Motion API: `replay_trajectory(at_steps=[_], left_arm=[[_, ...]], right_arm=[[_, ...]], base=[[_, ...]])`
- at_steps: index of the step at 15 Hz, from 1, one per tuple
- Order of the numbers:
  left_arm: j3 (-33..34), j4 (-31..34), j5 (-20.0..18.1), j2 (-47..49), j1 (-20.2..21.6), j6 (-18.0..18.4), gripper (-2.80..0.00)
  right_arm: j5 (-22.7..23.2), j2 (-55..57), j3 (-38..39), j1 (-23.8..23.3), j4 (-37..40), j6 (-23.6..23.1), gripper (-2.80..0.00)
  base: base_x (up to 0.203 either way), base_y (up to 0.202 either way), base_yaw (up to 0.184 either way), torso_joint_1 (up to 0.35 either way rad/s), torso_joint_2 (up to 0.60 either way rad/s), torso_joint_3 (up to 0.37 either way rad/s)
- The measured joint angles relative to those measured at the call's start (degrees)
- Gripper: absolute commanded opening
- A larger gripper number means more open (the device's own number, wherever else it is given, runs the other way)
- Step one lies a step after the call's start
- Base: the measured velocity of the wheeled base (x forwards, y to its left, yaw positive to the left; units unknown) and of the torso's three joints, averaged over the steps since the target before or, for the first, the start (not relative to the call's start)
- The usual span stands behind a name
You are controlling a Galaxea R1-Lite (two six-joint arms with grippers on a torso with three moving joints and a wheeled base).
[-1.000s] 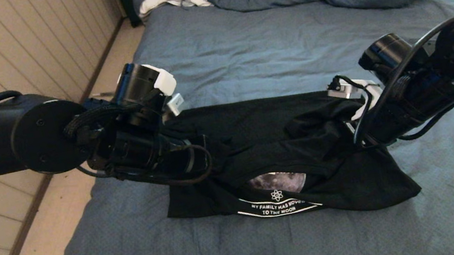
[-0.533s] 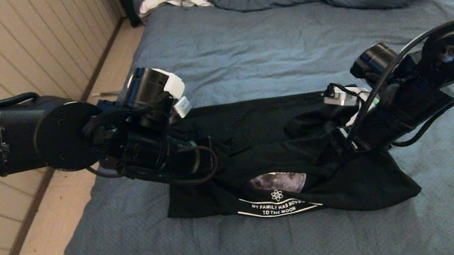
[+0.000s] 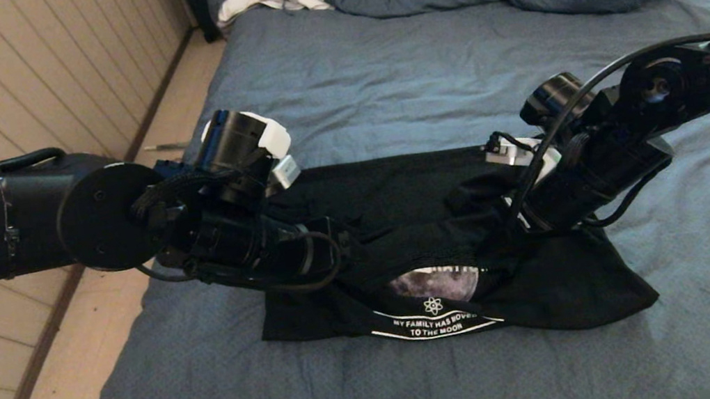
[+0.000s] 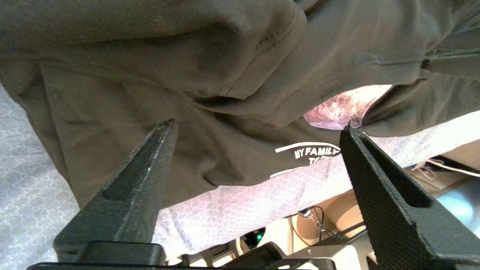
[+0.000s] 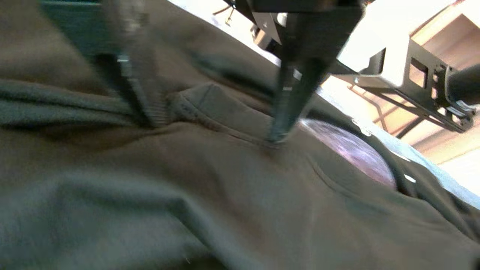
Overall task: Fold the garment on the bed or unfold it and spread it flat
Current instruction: Fold the black T-shirt
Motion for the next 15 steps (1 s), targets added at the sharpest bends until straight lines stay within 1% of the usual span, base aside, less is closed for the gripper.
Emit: replay_trajectory(at_steps=[9,11,15], left_arm=[[-0.63,-0.11,-0.08,0.27,0.05,-0.06,0.00],[-1.21,-0.22,0.00,-0.04,0.07,-0.04,0.00],[-0.88,-0.17,0.05,-0.67,0.07,-0.12,0.00]], right_arm=[[-0.09,-0.06,-1.82,0.14,0.02,0.00,-2.80],[-0.09,-0.32,-3.97,-0.13,0.13,0.38,-2.80],[-0.09,-0.67,-10.92,-0.91,0.26,1.89,-2.80]], base=[[0.000,0.000,0.000,0.000,0.00,0.000],[0.000,0.000,0.000,0.000,0.00,0.000],[0.000,0.000,0.000,0.000,0.00,0.000]])
